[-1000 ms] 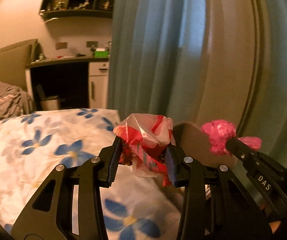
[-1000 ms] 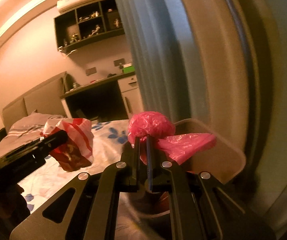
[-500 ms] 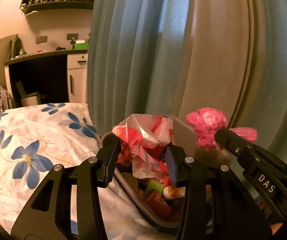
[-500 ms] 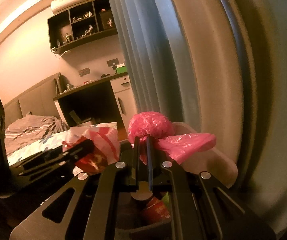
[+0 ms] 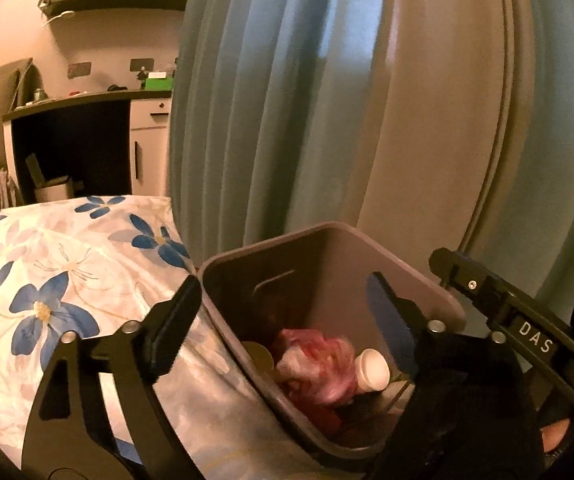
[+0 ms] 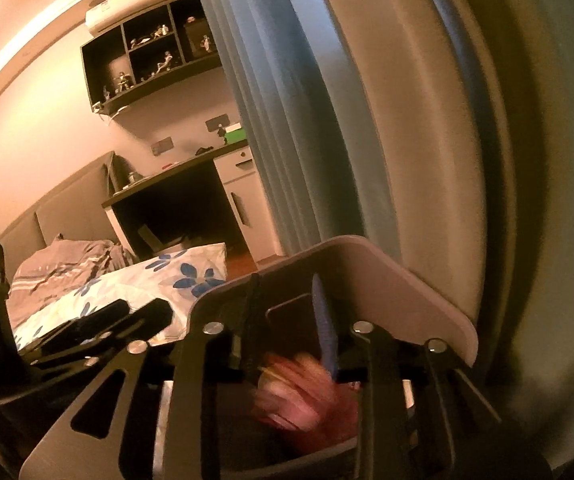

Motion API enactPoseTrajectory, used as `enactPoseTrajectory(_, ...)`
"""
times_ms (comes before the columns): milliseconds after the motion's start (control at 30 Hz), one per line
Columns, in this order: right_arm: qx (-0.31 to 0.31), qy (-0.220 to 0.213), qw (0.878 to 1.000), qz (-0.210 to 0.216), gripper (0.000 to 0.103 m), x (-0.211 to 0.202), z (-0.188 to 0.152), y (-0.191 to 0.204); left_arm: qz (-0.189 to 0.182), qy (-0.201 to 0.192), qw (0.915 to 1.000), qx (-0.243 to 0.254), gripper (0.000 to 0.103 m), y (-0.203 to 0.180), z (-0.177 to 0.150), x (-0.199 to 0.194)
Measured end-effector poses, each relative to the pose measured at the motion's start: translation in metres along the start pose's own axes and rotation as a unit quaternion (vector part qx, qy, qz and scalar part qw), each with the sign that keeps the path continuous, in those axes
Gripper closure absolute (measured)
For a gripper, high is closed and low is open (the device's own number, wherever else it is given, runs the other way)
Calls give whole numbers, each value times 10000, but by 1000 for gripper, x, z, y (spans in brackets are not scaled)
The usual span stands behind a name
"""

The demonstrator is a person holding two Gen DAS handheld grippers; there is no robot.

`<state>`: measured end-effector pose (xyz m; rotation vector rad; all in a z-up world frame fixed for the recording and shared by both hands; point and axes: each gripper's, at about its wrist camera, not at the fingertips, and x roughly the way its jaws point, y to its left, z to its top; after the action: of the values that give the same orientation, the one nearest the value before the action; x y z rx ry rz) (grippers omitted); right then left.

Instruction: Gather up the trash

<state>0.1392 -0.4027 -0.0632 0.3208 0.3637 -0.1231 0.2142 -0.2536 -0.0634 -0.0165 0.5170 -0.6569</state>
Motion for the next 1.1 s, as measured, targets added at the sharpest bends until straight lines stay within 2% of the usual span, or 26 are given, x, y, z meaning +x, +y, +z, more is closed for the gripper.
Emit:
enactPoseTrajectory(33, 10, -16, 10000, -20, 57, -2, 0, 0, 35, -3, 10000, -10, 17, 2, -1, -2)
enactPoseTrajectory(167, -60, -82, 9998, -143, 39, -13, -3, 5, 242, -3, 9997, -88, 6, 9, -4, -12)
enactPoseTrajectory(200, -86, -109, 9997, -191, 31, -17, -5, 8, 314, -15, 9995, -84, 6, 12, -6, -16)
enactPoseTrajectory(300, -214, -179, 9991, -327, 17, -24, -7, 15, 745, -38, 9972, 16, 6, 18, -10, -31)
enactPoseTrajectory(333, -278, -187, 9986, -399, 15, -27, -9, 20, 1034, -83, 9946, 93, 6, 19, -12, -39)
enactPoseTrajectory(400, -374, -174, 9982, -442, 12, -30, -11, 26, 1344, -191, 9906, 174, 6, 22, -14, -52)
enactPoseTrajectory(433, -408, -147, 9979, -471, 8, -31, -12, 31, 1468, -252, 9887, 178, 6, 24, -16, -62)
enactPoseTrajectory(667, -504, -194, 9971, -530, 6, -45, -17, 55, 1816, -297, 9829, -30, 6, 45, -26, -115)
enactPoseTrajectory(833, -710, -294, 9944, -720, 6, -58, -24, 79, 1888, -288, 9815, -117, 6, 54, -37, -145)
enactPoseTrajectory(1100, -837, -243, 9937, -705, 6, -85, -41, 120, 2003, -564, 9777, -297, 6, 65, -48, -202)
